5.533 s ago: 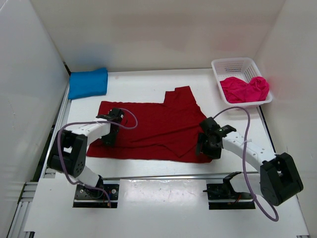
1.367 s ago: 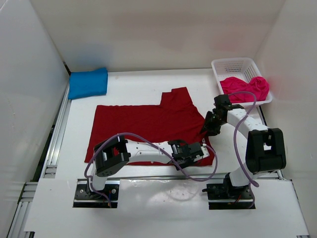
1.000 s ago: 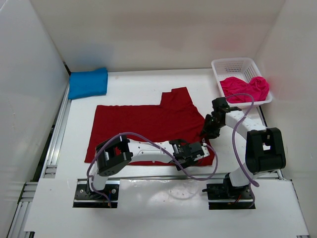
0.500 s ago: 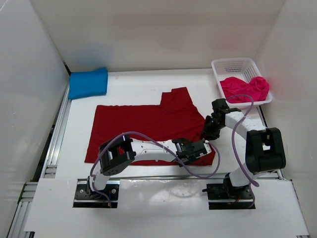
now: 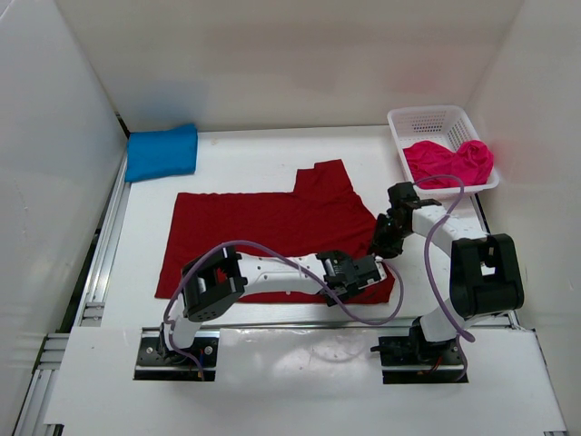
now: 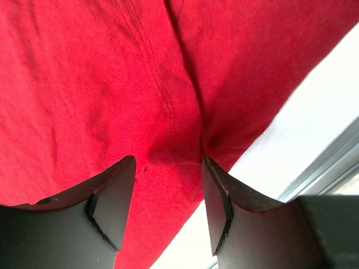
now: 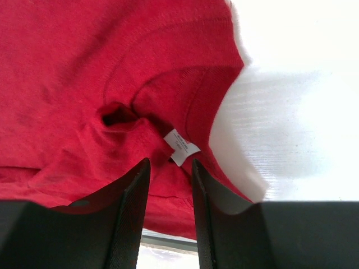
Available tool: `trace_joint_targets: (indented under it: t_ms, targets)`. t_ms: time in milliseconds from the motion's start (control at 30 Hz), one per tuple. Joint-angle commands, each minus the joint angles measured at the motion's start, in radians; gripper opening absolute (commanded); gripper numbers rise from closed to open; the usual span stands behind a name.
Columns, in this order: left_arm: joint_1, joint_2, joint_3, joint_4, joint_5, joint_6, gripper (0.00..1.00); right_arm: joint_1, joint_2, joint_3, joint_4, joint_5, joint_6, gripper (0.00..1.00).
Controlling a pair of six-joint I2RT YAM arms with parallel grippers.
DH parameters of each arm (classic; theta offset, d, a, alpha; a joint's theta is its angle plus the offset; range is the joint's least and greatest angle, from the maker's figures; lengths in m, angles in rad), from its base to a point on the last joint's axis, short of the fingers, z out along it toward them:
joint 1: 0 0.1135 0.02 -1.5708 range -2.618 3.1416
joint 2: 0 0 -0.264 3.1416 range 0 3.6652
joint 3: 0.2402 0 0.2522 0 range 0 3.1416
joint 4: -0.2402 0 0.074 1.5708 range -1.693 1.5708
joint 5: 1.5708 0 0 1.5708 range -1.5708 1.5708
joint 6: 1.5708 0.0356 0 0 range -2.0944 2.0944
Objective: Fold and stack the t-shirts
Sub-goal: Fold the flattened tshirt in 1/3 of the way
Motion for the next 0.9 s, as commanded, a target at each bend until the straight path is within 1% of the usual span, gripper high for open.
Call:
trace_joint_targets:
  t_ms: [0, 100, 233, 367, 400, 433, 500, 633, 667, 700, 733, 867]
  targets:
    - [0.002, -0.046, 0.049, -0.033, 0.008, -0.001, 0.62, 0.007, -0.013, -0.009, 0.004, 0.011, -0.004, 0.39]
    - [0.013, -0.036, 0.039, -0.033, 0.017, -0.001, 0.62, 0.007, -0.013, -0.009, 0.004, 0.02, -0.004, 0.38]
    - [0.013, -0.025, 0.039, -0.033, 0.071, -0.001, 0.62, 0.007, -0.004, -0.009, 0.004, 0.02, -0.004, 0.38]
    - [0.024, -0.003, 0.039, -0.033, 0.071, -0.001, 0.54, 0.007, 0.007, 0.0, 0.004, 0.029, -0.004, 0.37]
    - [0.024, 0.006, 0.048, -0.033, 0.071, -0.001, 0.5, 0.007, 0.007, 0.0, 0.004, 0.029, -0.004, 0.36]
    - [0.024, 0.006, 0.048, -0.033, 0.071, -0.001, 0.48, 0.007, 0.018, 0.0, 0.004, 0.029, -0.004, 0.36]
    - [0.024, 0.006, 0.048, -0.033, 0.08, -0.001, 0.47, 0.007, 0.027, 0.011, 0.013, 0.029, 0.007, 0.36]
    - [0.024, 0.006, 0.048, -0.033, 0.08, -0.001, 0.29, 0.018, 0.038, 0.041, 0.013, 0.02, 0.016, 0.36]
    - [0.033, 0.006, 0.048, -0.033, 0.08, -0.001, 0.18, 0.018, 0.047, 0.05, 0.013, 0.02, 0.016, 0.36]
    - [0.033, 0.006, 0.048, -0.033, 0.08, -0.001, 0.13, 0.018, 0.047, 0.051, 0.013, 0.02, 0.025, 0.36]
    - [0.033, 0.006, 0.048, -0.033, 0.08, -0.001, 0.1, 0.027, 0.047, 0.051, 0.013, 0.02, 0.025, 0.36]
    - [0.042, 0.006, 0.057, -0.033, 0.08, -0.001, 0.1, 0.027, 0.058, 0.06, 0.022, 0.02, 0.036, 0.36]
